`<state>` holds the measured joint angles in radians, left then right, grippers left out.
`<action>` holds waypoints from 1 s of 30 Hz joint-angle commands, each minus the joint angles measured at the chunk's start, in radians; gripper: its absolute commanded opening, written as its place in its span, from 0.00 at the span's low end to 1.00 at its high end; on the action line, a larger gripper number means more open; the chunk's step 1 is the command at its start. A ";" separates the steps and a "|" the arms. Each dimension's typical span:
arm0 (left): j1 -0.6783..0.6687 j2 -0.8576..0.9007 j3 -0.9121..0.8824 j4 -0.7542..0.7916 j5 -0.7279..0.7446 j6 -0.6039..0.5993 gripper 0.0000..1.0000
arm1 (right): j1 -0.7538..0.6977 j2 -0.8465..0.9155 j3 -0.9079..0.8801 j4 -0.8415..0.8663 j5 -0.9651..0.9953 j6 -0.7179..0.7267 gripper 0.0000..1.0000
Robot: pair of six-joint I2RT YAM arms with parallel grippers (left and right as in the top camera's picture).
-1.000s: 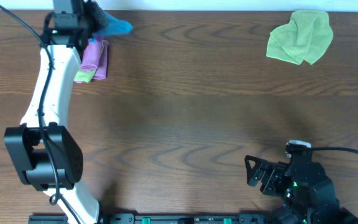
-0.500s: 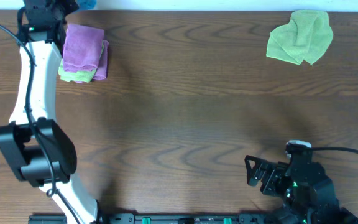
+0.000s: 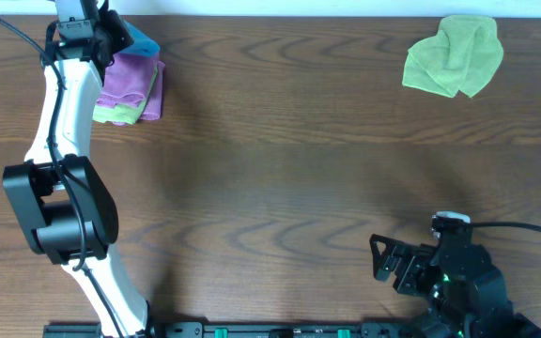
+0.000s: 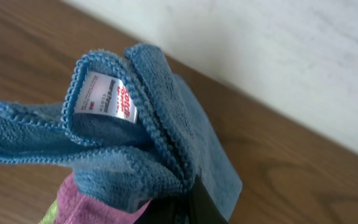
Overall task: Fold the cloth
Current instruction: 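Carry the blue cloth with the left gripper to the pink cloth stack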
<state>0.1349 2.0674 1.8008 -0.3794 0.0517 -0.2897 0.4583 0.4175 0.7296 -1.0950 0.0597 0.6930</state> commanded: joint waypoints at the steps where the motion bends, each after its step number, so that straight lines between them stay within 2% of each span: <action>1: 0.001 -0.032 0.022 -0.039 0.019 0.014 0.06 | -0.007 -0.003 0.001 0.000 0.003 0.010 0.99; 12: 0.001 -0.071 0.021 -0.278 0.019 0.021 0.06 | -0.007 -0.003 0.001 0.000 0.003 0.010 0.99; 18: 0.002 -0.070 0.019 -0.316 0.019 0.021 0.06 | -0.007 -0.003 0.001 0.000 0.003 0.010 0.99; 19: 0.002 -0.070 0.019 -0.316 0.018 0.021 0.11 | -0.007 -0.003 0.001 0.000 0.003 0.010 0.99; 21: 0.002 -0.070 0.019 -0.315 0.015 0.022 0.29 | -0.007 -0.003 0.001 0.000 0.003 0.010 0.99; 24: 0.002 -0.070 0.019 -0.315 -0.006 0.026 0.41 | -0.007 -0.003 0.001 0.000 0.003 0.010 0.99; 30: 0.002 -0.070 0.020 -0.327 -0.008 0.044 0.43 | -0.007 -0.003 0.001 0.000 0.003 0.010 0.99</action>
<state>0.1349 2.0212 1.8015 -0.6991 0.0628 -0.2607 0.4583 0.4175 0.7296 -1.0950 0.0597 0.6930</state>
